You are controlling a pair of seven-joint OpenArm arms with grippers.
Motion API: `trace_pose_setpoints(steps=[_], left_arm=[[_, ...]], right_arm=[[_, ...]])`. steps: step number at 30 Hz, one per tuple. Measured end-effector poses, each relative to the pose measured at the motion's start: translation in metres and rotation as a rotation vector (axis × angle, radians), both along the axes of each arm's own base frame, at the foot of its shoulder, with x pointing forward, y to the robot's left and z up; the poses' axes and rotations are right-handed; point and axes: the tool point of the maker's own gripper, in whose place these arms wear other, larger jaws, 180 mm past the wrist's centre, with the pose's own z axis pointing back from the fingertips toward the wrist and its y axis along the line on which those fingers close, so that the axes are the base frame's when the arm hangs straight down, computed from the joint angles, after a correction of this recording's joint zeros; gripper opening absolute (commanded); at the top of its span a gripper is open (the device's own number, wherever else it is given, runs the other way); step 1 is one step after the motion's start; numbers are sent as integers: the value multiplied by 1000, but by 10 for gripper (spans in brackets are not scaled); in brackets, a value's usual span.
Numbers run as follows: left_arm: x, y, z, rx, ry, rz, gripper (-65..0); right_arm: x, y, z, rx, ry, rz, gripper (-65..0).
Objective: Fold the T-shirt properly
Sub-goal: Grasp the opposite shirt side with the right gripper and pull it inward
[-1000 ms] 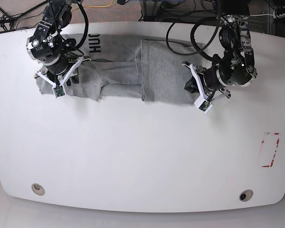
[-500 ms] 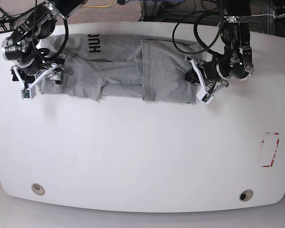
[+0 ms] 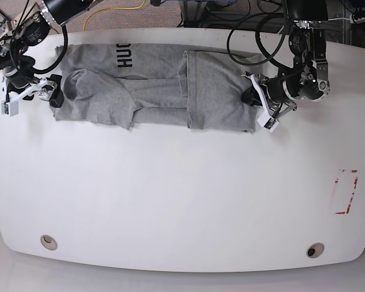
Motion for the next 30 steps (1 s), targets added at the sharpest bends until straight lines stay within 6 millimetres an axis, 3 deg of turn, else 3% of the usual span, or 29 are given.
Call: trace_pose_setpoints(steps=[7, 11, 20, 30], left_arm=[[1, 16, 0, 36, -3, 3, -640], [1, 19, 0, 47, -4, 2, -640], [2, 25, 1, 65, -4, -1, -640], [2, 25, 1, 67, -5, -2, -640]], right_arm=[[-19, -13, -31, 123, 54, -53, -16], [-26, -10, -42, 153, 91, -57, -16], [-22, 8, -51, 194, 91, -27, -16], [-14, 43, -59, 253, 72, 31, -16]])
